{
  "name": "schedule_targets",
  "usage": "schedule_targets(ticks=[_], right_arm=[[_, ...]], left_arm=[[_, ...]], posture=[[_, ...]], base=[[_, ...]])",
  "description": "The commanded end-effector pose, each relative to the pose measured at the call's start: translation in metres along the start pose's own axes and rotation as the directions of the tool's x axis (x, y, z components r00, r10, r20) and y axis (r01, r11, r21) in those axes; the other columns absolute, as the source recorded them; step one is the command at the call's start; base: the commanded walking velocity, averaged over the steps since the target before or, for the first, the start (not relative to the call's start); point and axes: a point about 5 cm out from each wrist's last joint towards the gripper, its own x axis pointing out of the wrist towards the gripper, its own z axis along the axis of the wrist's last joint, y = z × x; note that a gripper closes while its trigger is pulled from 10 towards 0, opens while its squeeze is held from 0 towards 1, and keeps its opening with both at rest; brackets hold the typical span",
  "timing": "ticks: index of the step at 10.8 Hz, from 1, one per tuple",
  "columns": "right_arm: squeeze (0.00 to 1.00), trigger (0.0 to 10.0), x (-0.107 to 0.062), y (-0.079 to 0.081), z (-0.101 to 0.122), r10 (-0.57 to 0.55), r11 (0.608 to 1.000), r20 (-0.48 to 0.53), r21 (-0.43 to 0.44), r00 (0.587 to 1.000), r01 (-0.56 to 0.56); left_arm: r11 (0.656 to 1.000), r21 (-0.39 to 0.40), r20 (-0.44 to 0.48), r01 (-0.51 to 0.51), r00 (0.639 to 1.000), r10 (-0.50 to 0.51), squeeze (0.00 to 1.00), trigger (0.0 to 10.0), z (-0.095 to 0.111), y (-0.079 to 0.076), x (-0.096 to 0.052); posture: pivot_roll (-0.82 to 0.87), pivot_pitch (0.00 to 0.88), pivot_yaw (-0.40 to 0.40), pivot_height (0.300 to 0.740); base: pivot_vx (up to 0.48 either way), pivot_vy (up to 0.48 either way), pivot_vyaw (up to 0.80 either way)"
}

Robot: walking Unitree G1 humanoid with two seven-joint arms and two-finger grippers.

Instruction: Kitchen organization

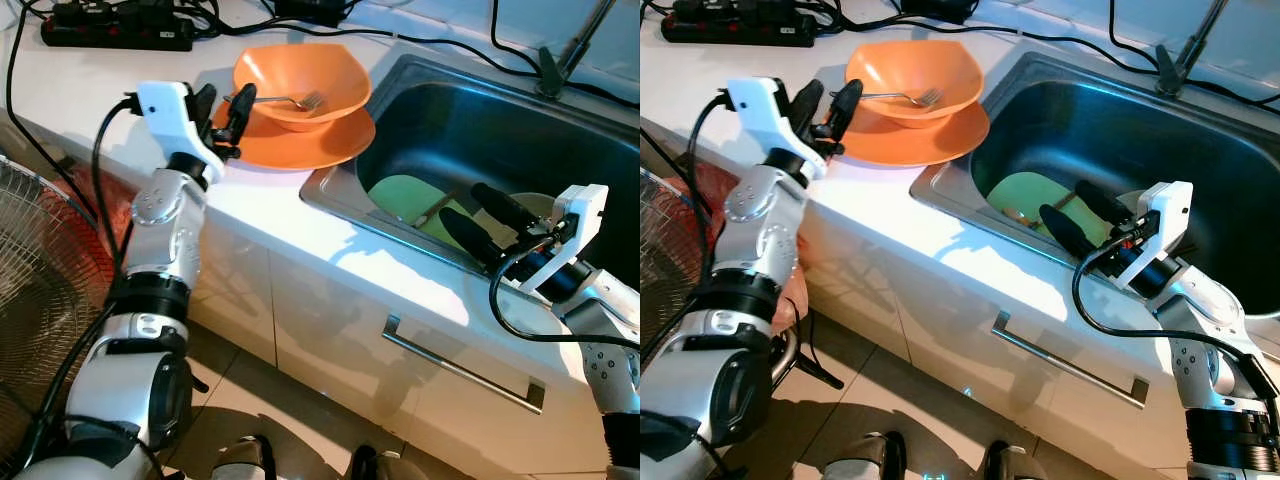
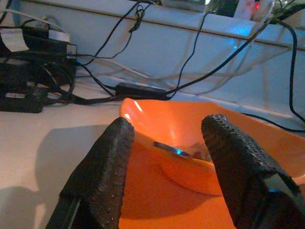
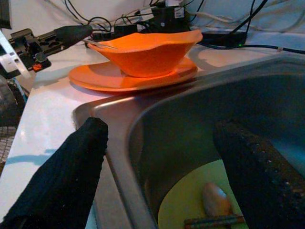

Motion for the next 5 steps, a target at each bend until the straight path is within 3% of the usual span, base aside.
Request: schedule_targets(ticks=[1,2,3,4,5], right_arm=[[0.00,10.0,-0.0030,0.0001,0.0021,0.000,1.000,-0.008,-0.012,1.000,0.000],[0.00,10.0,-0.0030,0.0001,0.0022,-0.001,1.000,-0.008,-0.012,1.000,0.001],[0.00,10.0,-0.0028,-0.0001,0.0021,-0.002,1.000,-0.008,-0.011,1.000,0.002],[0.00,10.0,-0.0025,-0.0002,0.0017,-0.002,1.000,-0.009,-0.010,1.000,0.002],[0.00,10.0,-0.0023,-0.0002,0.0013,-0.002,1.000,-0.012,-0.012,1.000,0.002]], left_arm=[[1.000,0.011,0.007,0.023,1.000,-0.023,0.00,7.6,0.0018,-0.0045,0.0038],[1.000,0.009,0.008,0.024,1.000,-0.024,0.00,2.7,0.0011,-0.0048,0.0047],[1.000,0.008,0.009,0.025,1.000,-0.025,0.00,0.7,0.0009,-0.0049,0.0053],[1.000,0.008,0.009,0.026,1.000,-0.026,0.00,0.0,0.0007,-0.0055,0.0060],[1.000,0.008,0.009,0.029,1.000,-0.029,0.00,0.0,0.0005,-0.0065,0.0068]], posture=[[0.01,0.181,-0.064,0.740],[0.01,0.180,-0.064,0.740],[0.01,0.180,-0.063,0.740],[0.01,0.179,-0.064,0.740],[0.01,0.181,-0.065,0.740]], base=[[0.000,0.000,0.00],[0.000,0.000,0.00],[0.000,0.000,0.00],[0.000,0.000,0.00],[0.000,0.000,0.00]])
